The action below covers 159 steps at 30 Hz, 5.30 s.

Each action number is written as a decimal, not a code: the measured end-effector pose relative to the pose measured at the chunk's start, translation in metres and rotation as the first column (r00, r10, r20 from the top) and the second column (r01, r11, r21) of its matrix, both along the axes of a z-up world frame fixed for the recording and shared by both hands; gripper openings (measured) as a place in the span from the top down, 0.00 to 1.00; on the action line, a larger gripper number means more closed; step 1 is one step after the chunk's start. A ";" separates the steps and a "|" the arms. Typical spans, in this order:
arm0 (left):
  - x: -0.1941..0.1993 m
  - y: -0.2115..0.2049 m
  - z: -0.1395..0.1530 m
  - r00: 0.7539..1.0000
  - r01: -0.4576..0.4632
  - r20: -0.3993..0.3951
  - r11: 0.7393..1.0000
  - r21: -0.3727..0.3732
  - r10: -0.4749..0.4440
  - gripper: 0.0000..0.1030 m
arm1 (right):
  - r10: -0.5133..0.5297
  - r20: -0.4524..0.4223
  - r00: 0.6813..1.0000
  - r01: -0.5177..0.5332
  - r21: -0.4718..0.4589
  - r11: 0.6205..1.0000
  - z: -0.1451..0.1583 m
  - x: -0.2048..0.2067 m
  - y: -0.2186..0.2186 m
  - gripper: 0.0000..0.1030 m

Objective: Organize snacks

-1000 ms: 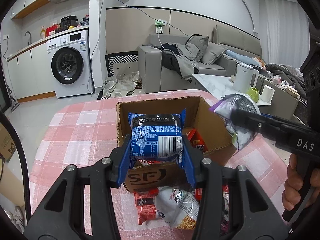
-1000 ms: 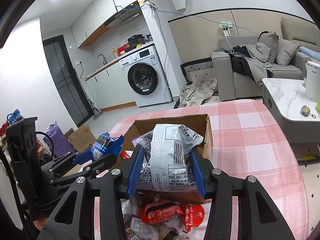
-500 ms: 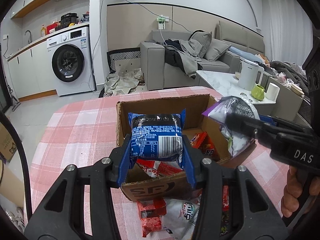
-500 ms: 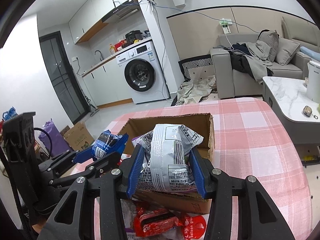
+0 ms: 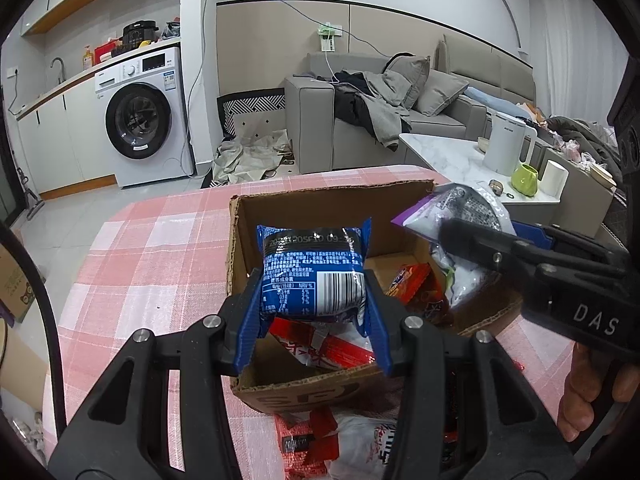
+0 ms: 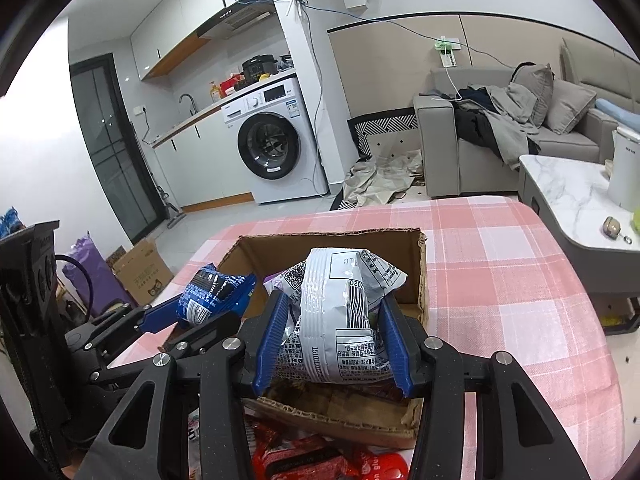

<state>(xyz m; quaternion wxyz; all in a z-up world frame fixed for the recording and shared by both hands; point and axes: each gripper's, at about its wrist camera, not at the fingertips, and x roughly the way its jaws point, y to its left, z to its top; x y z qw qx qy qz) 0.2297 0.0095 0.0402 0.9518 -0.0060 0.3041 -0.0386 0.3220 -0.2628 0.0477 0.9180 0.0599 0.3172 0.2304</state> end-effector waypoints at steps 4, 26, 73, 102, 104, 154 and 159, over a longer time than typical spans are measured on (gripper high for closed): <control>0.006 0.000 -0.006 1.000 -0.001 -0.011 1.000 0.001 0.001 0.58 | 0.005 0.008 1.000 -0.004 -0.026 1.000 0.000 0.004 0.008 0.54; 0.014 0.014 -0.012 1.000 -0.016 -0.019 1.000 -0.012 0.016 0.46 | 0.011 0.012 1.000 -0.010 -0.049 0.999 -0.004 0.009 0.002 0.41; -0.129 0.019 -0.011 0.999 0.014 -0.036 1.000 -0.007 -0.014 0.01 | 0.073 -0.124 0.990 -0.081 -0.063 0.995 -0.031 -0.100 -0.038 0.00; -0.140 0.003 -0.024 0.991 0.086 -0.100 0.995 -0.042 -0.090 0.01 | 0.061 -0.188 0.980 -0.079 -0.085 0.993 -0.043 -0.102 -0.052 0.00; -0.140 0.003 -0.025 0.990 0.093 -0.103 0.994 -0.050 -0.098 0.01 | 0.077 -0.195 0.978 -0.094 -0.080 0.992 -0.043 -0.102 -0.052 0.00; -0.140 0.007 -0.025 0.990 0.084 -0.114 0.996 -0.033 -0.087 0.01 | 0.271 -0.160 0.949 -0.274 0.003 0.962 -0.058 -0.113 -0.001 0.55; -0.141 0.002 -0.026 0.988 0.102 -0.114 0.994 -0.031 -0.105 0.01 | 0.237 -0.134 0.962 -0.236 0.020 0.971 -0.047 -0.113 -0.017 0.55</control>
